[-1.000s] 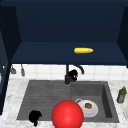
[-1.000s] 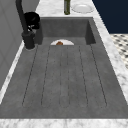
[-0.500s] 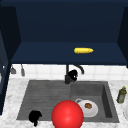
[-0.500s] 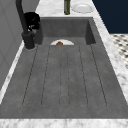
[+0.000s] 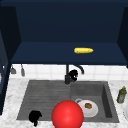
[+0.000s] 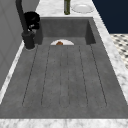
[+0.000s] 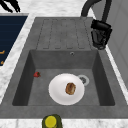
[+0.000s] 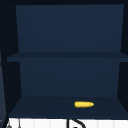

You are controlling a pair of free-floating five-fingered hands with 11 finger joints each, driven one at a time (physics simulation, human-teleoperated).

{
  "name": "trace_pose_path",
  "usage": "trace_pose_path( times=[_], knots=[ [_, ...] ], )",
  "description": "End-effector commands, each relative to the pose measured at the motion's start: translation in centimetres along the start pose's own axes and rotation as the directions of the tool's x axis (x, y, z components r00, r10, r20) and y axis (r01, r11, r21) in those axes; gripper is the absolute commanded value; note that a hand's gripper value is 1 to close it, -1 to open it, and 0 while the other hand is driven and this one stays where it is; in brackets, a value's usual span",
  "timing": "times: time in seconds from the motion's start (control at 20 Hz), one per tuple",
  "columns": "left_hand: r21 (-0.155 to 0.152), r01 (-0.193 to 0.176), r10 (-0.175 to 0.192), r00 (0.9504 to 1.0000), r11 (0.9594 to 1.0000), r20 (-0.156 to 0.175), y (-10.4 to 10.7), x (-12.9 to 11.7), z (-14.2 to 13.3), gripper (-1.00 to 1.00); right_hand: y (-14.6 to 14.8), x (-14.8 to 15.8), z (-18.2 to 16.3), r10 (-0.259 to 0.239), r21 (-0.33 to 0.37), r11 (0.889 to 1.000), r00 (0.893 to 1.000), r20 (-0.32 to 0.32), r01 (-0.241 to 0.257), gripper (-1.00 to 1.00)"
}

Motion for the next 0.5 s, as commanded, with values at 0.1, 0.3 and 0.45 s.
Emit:
trace_pose_path(
  times=[0.1,0.3,0.45],
  knots=[
    [0.000,0.000,0.000,1.0000,1.0000,0.000,0.0,0.0,0.0,0.00,-1.2,-0.2,0.2,0.010,0.035,0.999,1.000,0.012,-0.011,-1.00],
    [0.000,0.000,0.000,1.0000,1.0000,0.000,0.0,0.0,0.0,0.00,-3.4,-3.1,0.6,-0.024,0.145,0.989,0.996,0.081,0.012,-1.00],
    [0.000,0.000,0.000,1.0000,1.0000,0.000,0.0,0.0,0.0,0.00,-4.6,-4.8,0.8,-0.047,0.167,0.986,0.992,0.113,0.028,-1.00]
  ],
)
